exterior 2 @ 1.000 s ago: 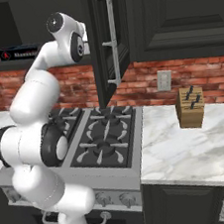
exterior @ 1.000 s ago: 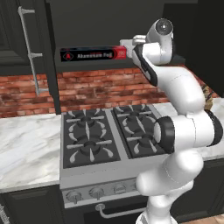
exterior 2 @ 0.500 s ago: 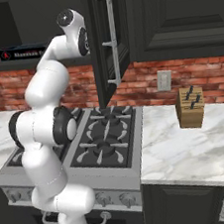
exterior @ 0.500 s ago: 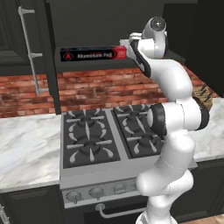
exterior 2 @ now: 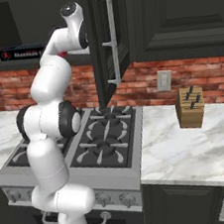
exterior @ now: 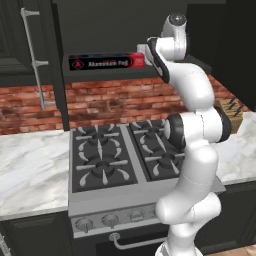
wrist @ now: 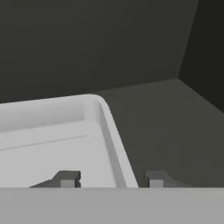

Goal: Retrieve the tupperware and aluminum foil from the cabinet and place them on the dining counter near the plate with onion and eggplant to prepare for storing leftovers.

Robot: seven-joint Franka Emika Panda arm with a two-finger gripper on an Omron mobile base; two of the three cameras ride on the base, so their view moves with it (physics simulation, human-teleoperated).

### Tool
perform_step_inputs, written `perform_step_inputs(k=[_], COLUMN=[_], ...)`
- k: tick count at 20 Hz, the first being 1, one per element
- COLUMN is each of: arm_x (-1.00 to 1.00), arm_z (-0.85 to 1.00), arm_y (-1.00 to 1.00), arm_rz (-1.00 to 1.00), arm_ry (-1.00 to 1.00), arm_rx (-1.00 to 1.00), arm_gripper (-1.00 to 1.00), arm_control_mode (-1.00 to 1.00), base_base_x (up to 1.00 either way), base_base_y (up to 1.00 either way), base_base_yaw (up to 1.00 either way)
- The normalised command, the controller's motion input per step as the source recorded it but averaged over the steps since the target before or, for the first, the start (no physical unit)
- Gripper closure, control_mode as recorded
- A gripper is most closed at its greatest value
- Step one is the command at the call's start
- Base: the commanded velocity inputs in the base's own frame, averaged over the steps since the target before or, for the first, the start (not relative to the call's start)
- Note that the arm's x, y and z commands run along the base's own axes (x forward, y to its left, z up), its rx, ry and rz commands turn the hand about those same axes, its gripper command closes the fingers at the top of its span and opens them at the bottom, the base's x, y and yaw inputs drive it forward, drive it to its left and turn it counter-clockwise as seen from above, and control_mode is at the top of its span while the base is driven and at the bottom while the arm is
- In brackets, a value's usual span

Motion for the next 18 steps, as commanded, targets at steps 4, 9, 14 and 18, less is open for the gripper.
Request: perform_step_inputs(k=[4,9,14,18], arm_x=[0.06,-0.12,-0.58,-0.76], arm_z=[-0.63,-0.15,-0.49,0.00], arm_y=[0.00,-0.01,-0.20,-0.21], arm_rz=[0.00,-0.02,-0.10,-0.02], arm_ry=[0.03,-0.01,-0.24,-0.32], arm_rx=[0.00,0.00,0.00,0.00], arm_gripper=[1.00,1.00,1.00,1.00], arm_control_mode=[-1.00,-1.00,-1.00,-1.00], base_base_x=[0.00,0.00,0.00,0.00], base_base_y=[0.00,0.00,0.00,0.00], base_base_yaw=[0.00,0.00,0.00,0.00])
